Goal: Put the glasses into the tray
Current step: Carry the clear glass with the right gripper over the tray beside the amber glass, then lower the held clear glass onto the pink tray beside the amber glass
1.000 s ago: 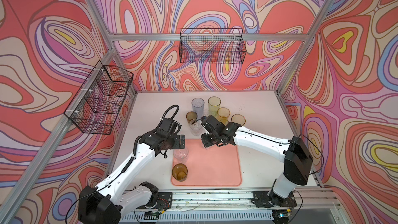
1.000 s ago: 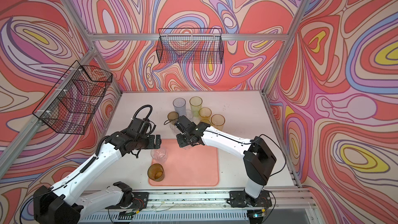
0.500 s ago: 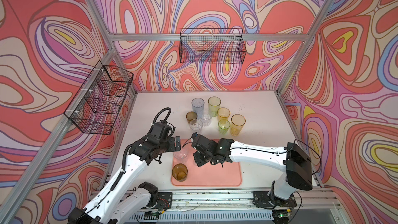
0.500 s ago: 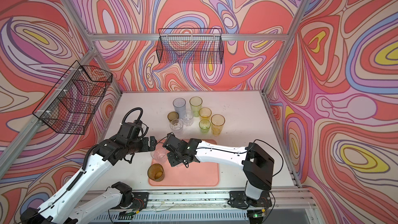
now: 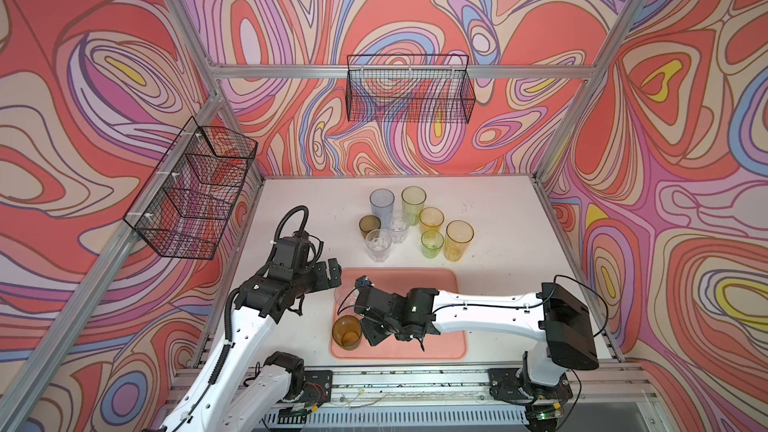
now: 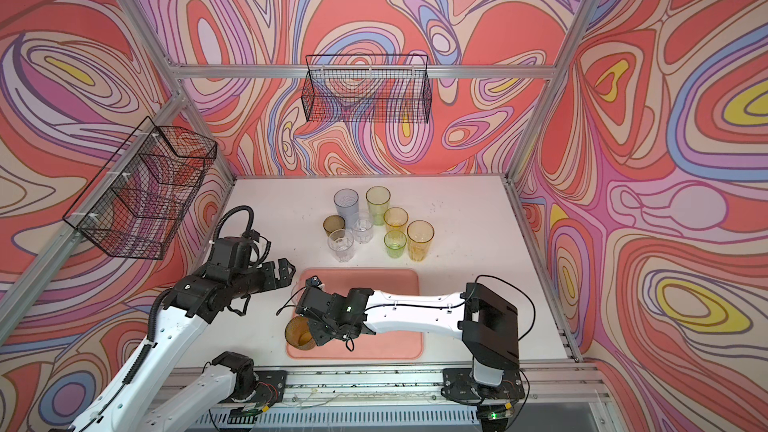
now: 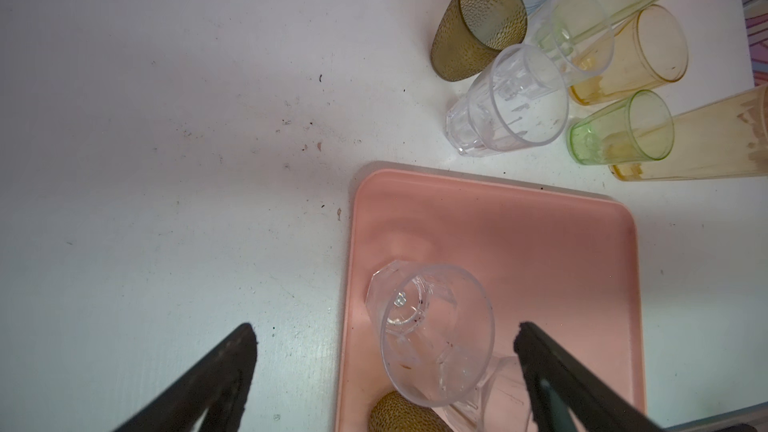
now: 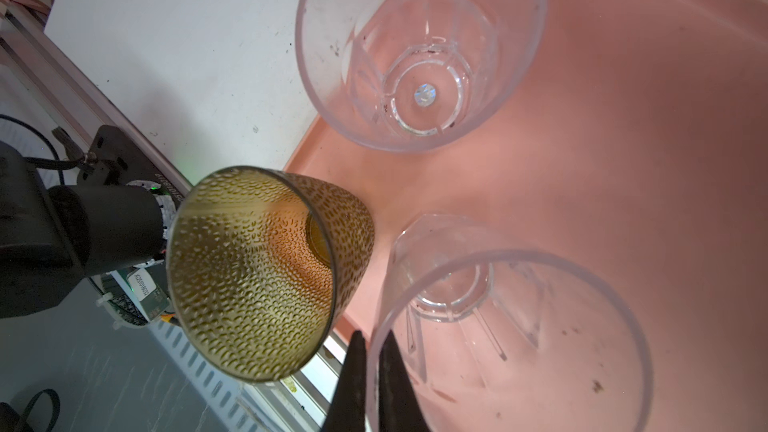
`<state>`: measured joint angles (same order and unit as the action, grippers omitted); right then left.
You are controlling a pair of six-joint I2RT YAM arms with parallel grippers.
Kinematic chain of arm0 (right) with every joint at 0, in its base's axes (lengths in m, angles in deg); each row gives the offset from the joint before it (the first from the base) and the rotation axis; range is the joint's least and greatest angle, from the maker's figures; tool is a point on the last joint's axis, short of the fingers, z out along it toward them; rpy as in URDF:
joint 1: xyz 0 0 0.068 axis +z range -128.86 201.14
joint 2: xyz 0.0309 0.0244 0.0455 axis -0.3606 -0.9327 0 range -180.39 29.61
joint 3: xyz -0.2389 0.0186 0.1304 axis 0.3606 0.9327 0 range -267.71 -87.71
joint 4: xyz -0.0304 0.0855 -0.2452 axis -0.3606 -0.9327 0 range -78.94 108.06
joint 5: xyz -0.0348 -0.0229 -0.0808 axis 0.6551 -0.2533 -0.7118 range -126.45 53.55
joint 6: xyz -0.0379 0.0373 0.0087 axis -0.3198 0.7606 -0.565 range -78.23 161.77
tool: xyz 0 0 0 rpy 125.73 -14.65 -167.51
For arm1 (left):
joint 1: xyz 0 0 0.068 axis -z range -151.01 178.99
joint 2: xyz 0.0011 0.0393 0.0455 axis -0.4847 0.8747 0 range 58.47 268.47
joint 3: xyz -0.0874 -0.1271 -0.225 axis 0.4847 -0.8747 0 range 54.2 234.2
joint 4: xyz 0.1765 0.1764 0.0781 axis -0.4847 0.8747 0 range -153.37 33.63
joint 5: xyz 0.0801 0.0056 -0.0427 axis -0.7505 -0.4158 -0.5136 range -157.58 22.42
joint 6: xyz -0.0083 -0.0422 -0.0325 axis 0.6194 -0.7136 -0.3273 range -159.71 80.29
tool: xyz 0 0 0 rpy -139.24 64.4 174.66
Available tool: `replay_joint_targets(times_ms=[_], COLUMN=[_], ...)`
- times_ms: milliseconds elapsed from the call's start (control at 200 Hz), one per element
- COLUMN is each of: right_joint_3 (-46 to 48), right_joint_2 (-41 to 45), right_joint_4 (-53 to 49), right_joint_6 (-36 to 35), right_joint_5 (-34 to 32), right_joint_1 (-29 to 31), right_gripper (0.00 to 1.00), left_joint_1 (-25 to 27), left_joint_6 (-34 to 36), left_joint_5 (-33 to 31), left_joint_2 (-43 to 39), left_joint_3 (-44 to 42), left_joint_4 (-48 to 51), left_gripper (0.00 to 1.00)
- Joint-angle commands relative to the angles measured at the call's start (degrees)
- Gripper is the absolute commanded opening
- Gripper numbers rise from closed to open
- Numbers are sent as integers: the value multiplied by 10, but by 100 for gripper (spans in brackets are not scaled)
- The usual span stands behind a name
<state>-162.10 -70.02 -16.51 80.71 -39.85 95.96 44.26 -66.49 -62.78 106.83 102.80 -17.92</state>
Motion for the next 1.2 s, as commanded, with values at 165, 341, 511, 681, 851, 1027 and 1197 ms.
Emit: replay_joint_targets(times_ms=[165, 341, 511, 681, 851, 1027, 1197], right_joint_3=[-14, -41, -43, -45, -45, -52, -51], right_joint_2=[-15, -41, -47, -41, -35, -39, -26], right_joint_4=[-65, -104, -102, -99, -92, -96, -83], right_joint_6=[22, 18, 21, 26, 16, 16, 16], right_joint_5=[-9, -36, -33, -37, -41, -53, -57], right_joint_1=[22, 37, 38, 39, 39, 39, 39], right_gripper=[0, 0, 0, 0, 3, 12, 21], left_joint_1=[-3, -3, -4, -4, -3, -3, -3], left_joint_6=[-2, -2, -4, -4, -4, -4, -3], left_joint_5=[-11, -15, -15, -11, -7, -3, 3], left_joint_2=[-27, -30, -37, -34, -34, -33, -31], left_joint_3=[-11, -10, -12, -12, -13, -14, -14], left_joint_4=[-4, -2, -5, -4, -6, -8, -10], left_gripper=[100, 100, 100, 100, 100, 100, 100])
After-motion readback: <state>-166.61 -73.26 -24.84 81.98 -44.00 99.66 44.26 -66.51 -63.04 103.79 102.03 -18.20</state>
